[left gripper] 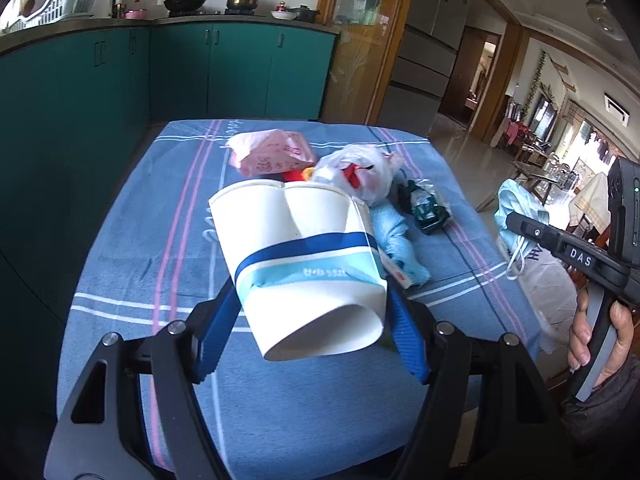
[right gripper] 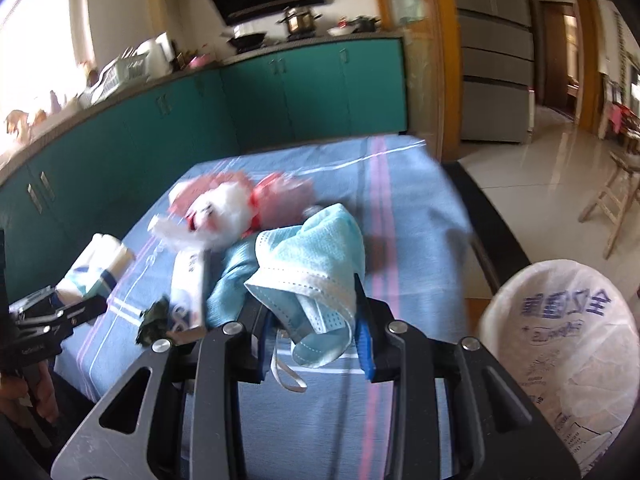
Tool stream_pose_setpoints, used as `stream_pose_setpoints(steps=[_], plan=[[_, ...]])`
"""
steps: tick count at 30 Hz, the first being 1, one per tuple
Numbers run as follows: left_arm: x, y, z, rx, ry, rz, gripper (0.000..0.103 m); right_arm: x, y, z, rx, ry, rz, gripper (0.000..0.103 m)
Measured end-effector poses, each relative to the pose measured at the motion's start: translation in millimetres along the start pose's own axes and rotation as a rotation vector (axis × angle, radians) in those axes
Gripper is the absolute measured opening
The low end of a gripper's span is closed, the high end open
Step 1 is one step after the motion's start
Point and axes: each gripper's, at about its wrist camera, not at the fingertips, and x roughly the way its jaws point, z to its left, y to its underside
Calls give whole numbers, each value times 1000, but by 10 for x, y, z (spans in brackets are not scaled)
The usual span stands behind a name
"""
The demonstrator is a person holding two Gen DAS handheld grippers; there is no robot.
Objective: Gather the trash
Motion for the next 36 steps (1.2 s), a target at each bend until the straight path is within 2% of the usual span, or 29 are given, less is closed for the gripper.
stream_pose_setpoints(steps=[4, 8, 10, 13, 16, 17, 19, 21, 22, 24, 26, 28, 30, 33, 36], plan=[[83, -67, -215, 29, 55, 12, 71, -231, -16, -441, 58, 115, -51, 33], [236, -140, -615, 108, 118, 34, 71, -413, 78, -874, 100, 269, -57, 33], [325, -173, -851, 152, 163, 48, 71, -497, 164, -1123, 136, 341, -46, 33], [550, -219, -1359, 236, 249, 92, 71, -540, 355, -1549, 214, 476, 19, 33], [721, -211, -1856, 319, 339, 117, 71, -550, 570, -1801, 284, 487, 74, 35], [805, -212, -2083, 352, 387, 128, 71, -555, 645, -1861, 299, 485, 88, 37], [917, -200, -2364, 383, 451, 152, 71, -617, 749, -1927, 323, 474, 76, 63], [1060, -161, -2709, 437, 503, 175, 71, -724, 799, -1987, 349, 480, 41, 73], [1107, -140, -2839, 460, 510, 181, 72, -789, 802, -2023, 364, 484, 21, 73], [1230, -71, -3102, 526, 511, 197, 73, -880, 797, -2091, 385, 491, 2, 73], [1287, 31, -3290, 591, 498, 201, 82, -999, 798, -2159, 406, 508, -21, 74], [1248, 113, -3336, 630, 469, 177, 91, -1064, 768, -2228, 422, 513, -39, 77], [1205, 143, -3274, 643, 423, 159, 92, -1088, 782, -2244, 438, 508, -53, 78], [1129, 30, -2949, 606, 307, 114, 94, -962, 734, -2209, 439, 479, -38, 78], [1012, -110, -2423, 490, 110, 41, 96, -762, 639, -2015, 395, 429, -19, 78]])
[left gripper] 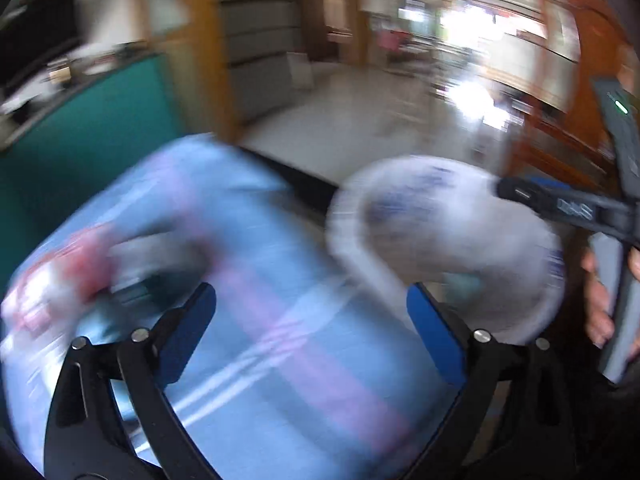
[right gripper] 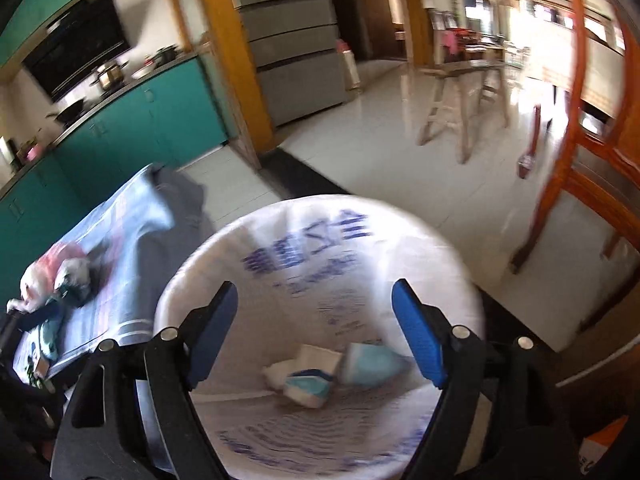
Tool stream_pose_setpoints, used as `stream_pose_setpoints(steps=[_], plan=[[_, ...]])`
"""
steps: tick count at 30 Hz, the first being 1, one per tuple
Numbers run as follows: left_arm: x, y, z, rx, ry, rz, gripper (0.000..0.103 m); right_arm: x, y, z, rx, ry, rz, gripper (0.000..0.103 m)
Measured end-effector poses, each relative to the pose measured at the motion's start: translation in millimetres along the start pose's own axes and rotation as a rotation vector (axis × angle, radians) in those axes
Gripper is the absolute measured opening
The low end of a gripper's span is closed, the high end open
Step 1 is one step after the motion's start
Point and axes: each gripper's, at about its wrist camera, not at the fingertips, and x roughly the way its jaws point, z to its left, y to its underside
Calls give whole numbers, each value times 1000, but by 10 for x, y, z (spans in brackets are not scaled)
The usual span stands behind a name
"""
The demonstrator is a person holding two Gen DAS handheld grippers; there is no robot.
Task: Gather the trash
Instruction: 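Swing both tools back toward the table, then grasp the light blue cloth with the right gripper while the left gripper grasps the green vegetable stalk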
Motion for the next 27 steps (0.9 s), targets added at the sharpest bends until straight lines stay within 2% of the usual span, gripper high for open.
stream_pose_setpoints(steps=[3, 5, 8, 11, 17, 20, 23, 25, 27], plan=[[-167, 173, 492, -127, -135, 3, 96, 141, -3, 432, -82, -61, 28, 78], [-336, 400, 799, -191, -211, 14, 96, 250, 20, 817, -132, -136, 56, 78], [-621, 779, 1137, -233, -316, 34, 97, 357, 101, 1366, -230, -231, 90, 78], [-840, 1173, 1454, -286, -414, 108, 97, 466, 256, 2010, -356, -303, 133, 78], [-1125, 1587, 1913, -453, -441, 106, 97, 345, 519, 3015, -527, -442, 168, 78], [-1177, 1645, 2039, -501, -421, 86, 97, 254, 646, 3361, -609, -439, 135, 78], [-1223, 1696, 2071, -520, -378, 63, 97, 345, 727, 3548, -629, -434, 165, 78], [-1222, 1734, 2052, -512, -367, 64, 97, 444, 770, 3622, -643, -404, 186, 74], [-1218, 1742, 1990, -504, -363, 69, 97, 464, 778, 3640, -638, -411, 192, 72]])
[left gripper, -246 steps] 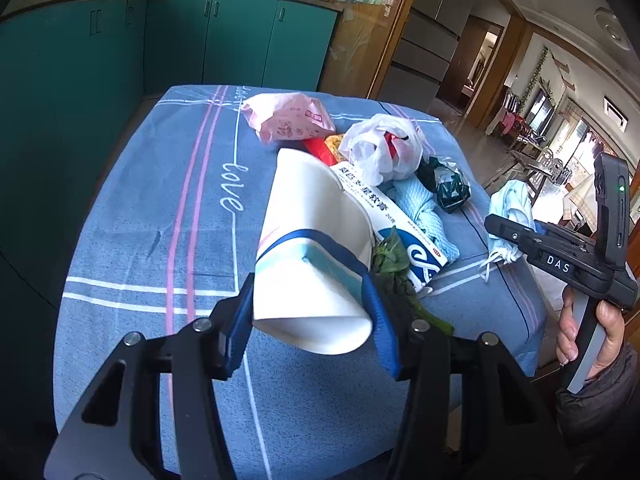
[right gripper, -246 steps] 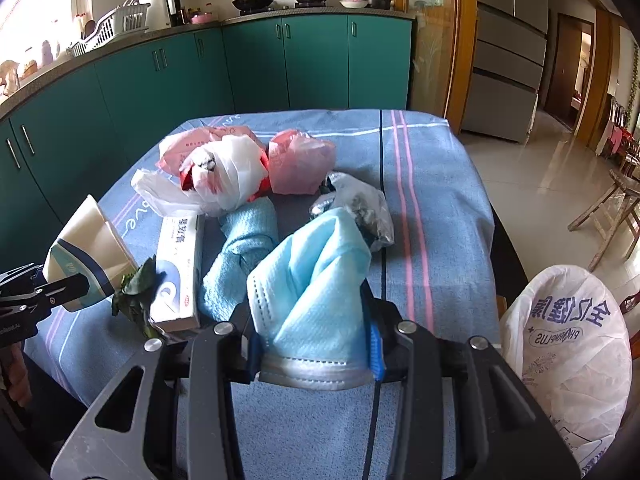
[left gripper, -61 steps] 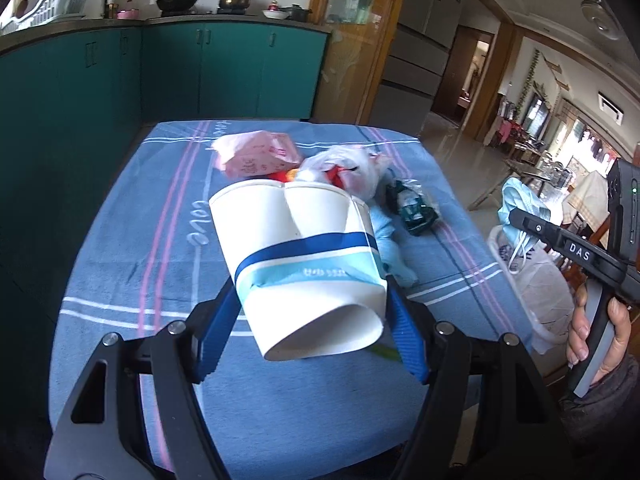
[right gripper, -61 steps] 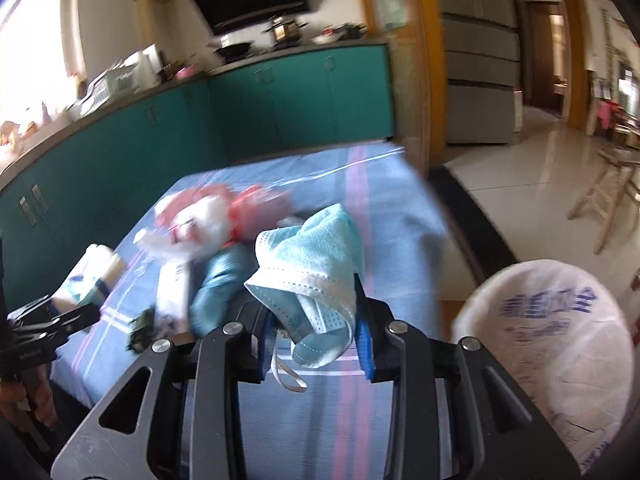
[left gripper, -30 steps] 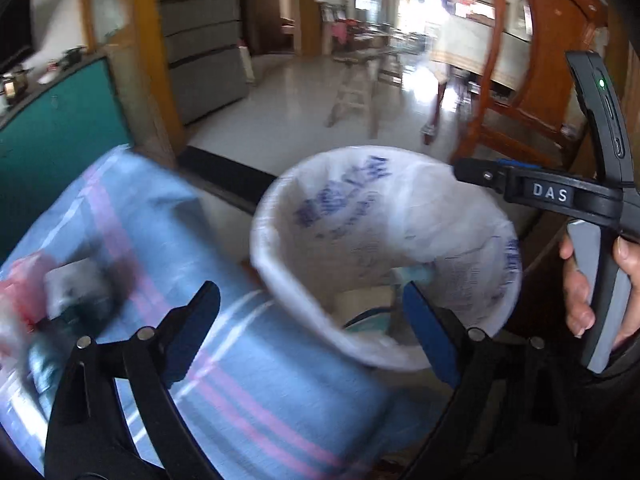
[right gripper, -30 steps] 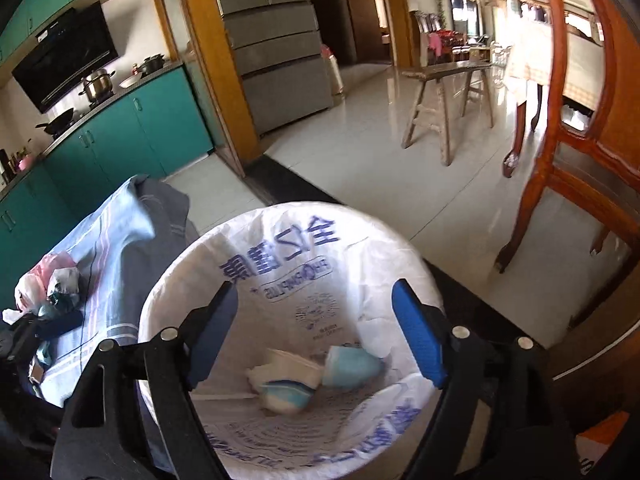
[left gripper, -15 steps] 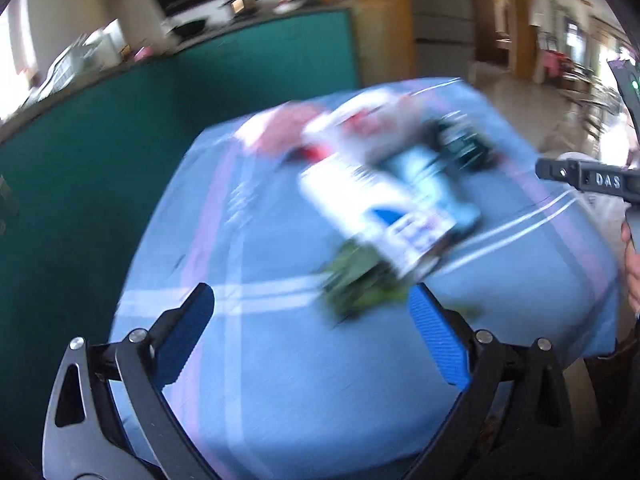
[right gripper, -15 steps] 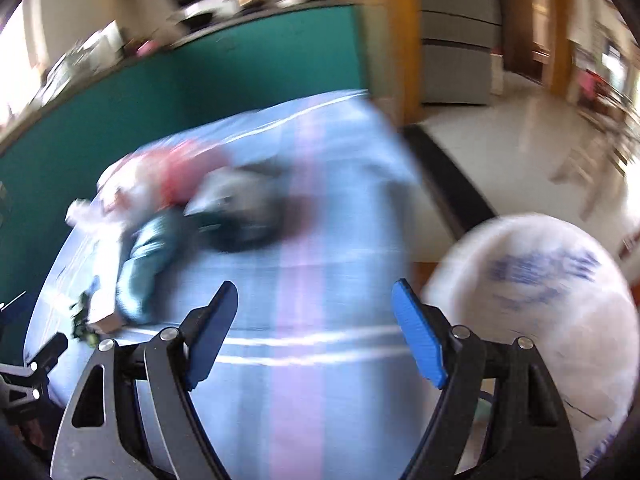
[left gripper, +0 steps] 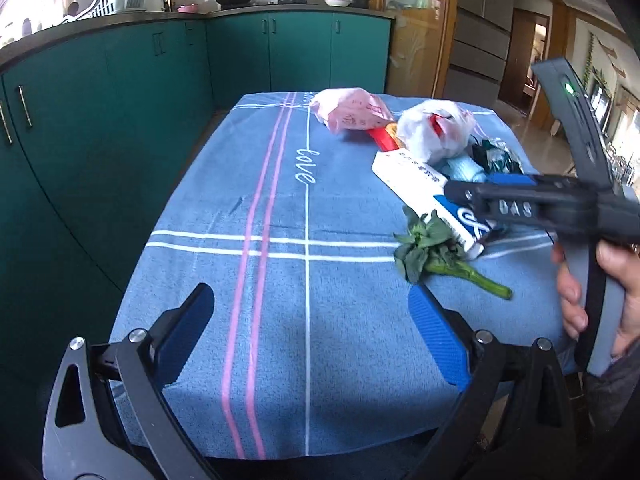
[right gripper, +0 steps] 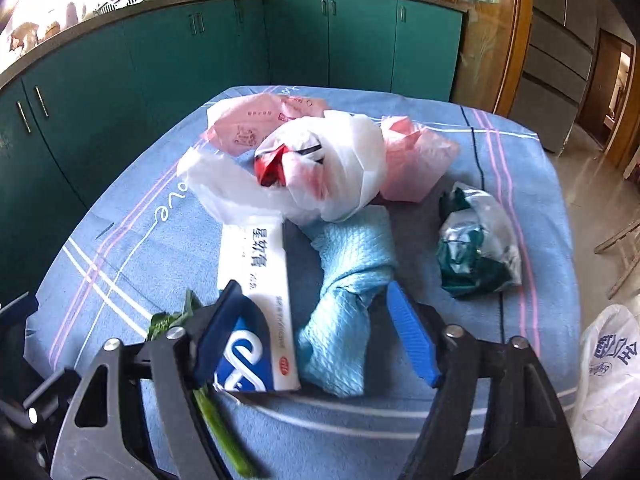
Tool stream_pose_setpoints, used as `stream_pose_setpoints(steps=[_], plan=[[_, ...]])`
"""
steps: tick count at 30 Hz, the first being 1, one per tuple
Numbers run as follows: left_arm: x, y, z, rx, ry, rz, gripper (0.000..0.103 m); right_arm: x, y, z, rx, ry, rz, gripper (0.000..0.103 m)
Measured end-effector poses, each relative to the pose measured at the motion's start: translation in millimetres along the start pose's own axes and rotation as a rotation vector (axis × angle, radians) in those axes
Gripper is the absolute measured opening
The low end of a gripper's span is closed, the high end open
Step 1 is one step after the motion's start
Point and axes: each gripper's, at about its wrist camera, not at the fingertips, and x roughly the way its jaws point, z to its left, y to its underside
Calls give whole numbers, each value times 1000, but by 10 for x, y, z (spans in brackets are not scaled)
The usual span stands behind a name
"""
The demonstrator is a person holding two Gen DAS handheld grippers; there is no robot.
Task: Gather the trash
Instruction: 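Grasp the light blue cloth with the right gripper while the left gripper grasps the green vegetable stalk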
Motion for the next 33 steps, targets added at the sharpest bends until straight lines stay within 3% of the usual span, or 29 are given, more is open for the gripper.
stream_pose_setpoints(steps=[8, 14, 22, 31, 33], plan=[[0, 27, 9, -20, 31, 18, 97, 61, -15, -33, 35, -27, 11, 72], [26, 38, 51, -40, 33, 27, 97, 20, -27, -210, 75, 30, 31, 72], [77, 69, 15, -33, 38, 44, 97, -15, 46, -8, -2, -62, 24, 72], [97, 71, 39, -46, 31, 53, 98, -11, 76, 58, -22, -81, 32, 72], [92, 64, 48, -53, 35, 52, 98, -16, 88, 45, -21, -93, 35, 65]])
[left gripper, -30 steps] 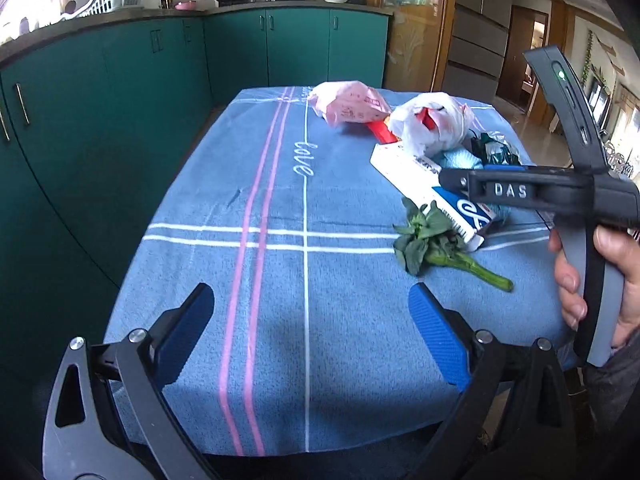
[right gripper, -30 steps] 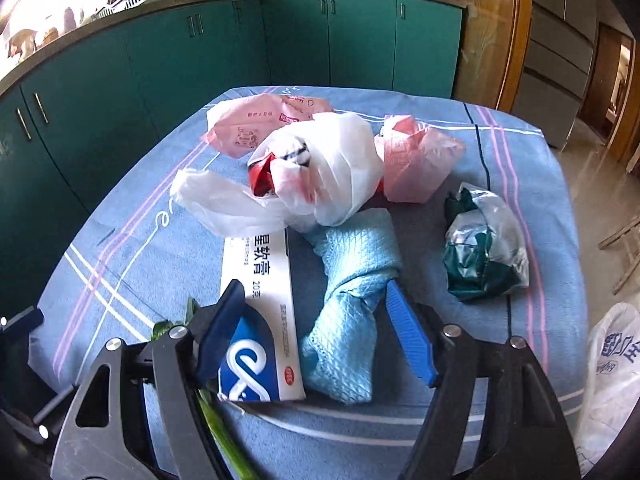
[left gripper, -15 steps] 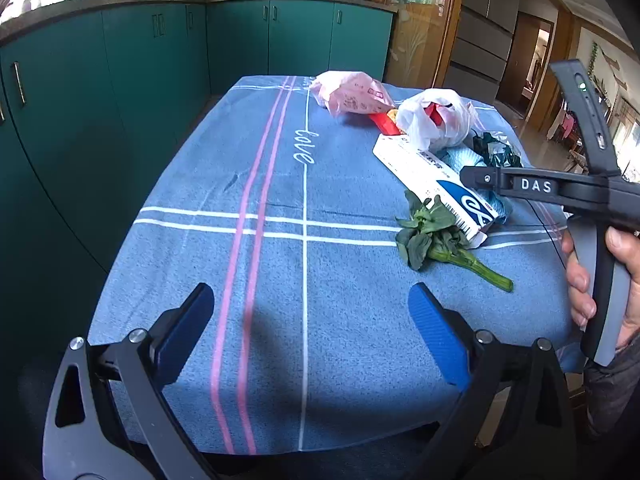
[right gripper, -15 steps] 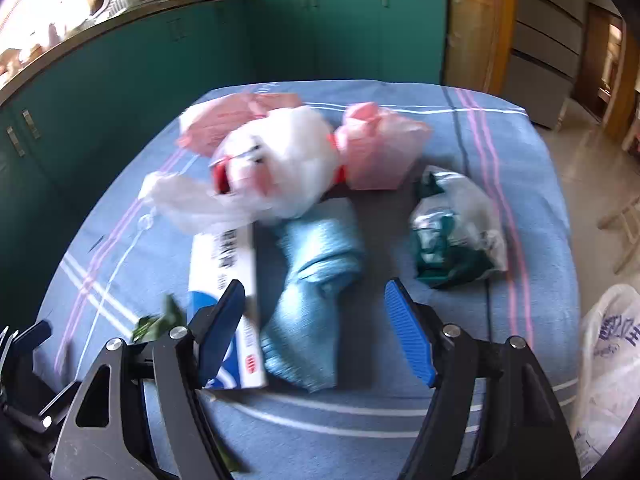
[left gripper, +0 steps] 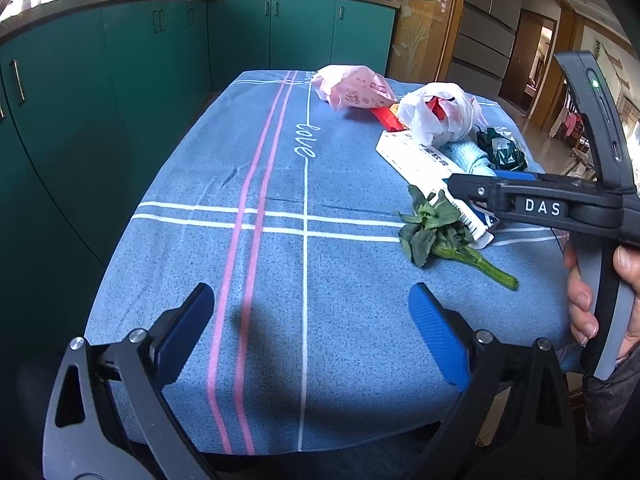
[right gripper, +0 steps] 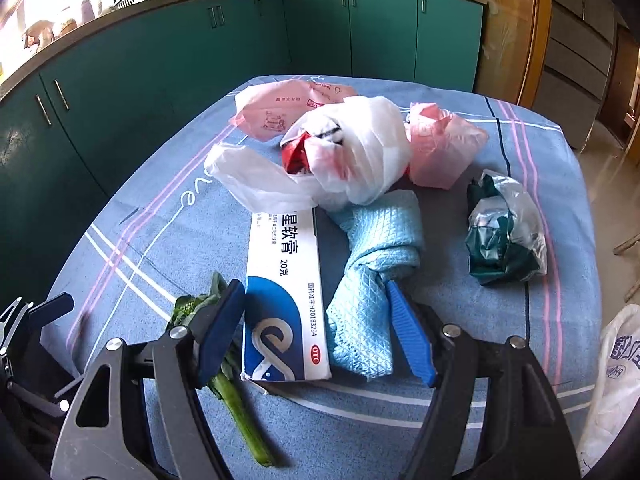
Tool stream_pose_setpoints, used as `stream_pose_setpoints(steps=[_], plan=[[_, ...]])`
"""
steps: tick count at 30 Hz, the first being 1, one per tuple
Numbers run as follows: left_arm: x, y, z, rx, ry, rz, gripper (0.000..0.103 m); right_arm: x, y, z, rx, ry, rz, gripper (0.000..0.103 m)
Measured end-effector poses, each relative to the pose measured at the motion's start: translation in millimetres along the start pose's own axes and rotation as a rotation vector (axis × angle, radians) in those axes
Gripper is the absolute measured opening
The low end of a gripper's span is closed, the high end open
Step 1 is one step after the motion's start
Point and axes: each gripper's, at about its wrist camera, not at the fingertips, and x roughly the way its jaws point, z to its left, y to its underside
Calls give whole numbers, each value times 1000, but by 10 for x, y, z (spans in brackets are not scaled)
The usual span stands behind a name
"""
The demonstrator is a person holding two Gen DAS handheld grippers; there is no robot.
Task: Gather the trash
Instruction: 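Grasp the light blue cloth with the right gripper while the left gripper grasps the green vegetable stalk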
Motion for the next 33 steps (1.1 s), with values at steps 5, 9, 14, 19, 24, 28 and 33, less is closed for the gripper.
stream_pose_setpoints(steps=[5, 9, 14, 19, 24, 28, 33], plan=[[-13, 5, 8, -13, 9, 4, 98, -28, -2, -85, 51, -78, 5, 48], [-28, -2, 3, -14, 9, -1, 97, -81, 3, -158, 78, -80, -1, 45], [17, -16, -21, -10, 9, 11, 98, -218, 71, -236, 89, -102, -20, 44], [45, -81, -93, -2, 42, 17, 98, -385, 148, -303, 104, -177, -25, 49], [84, -193, -287, 28, 93, 4, 97, -506, 145, -491, 142, -60, -63, 56], [169, -299, -486, 75, 131, -4, 97, -353, 33, -558, 162, -3, -44, 56], [360, -433, -488, 20, 178, 59, 85, -50, 4, -430, 117, 58, 14, 54]])
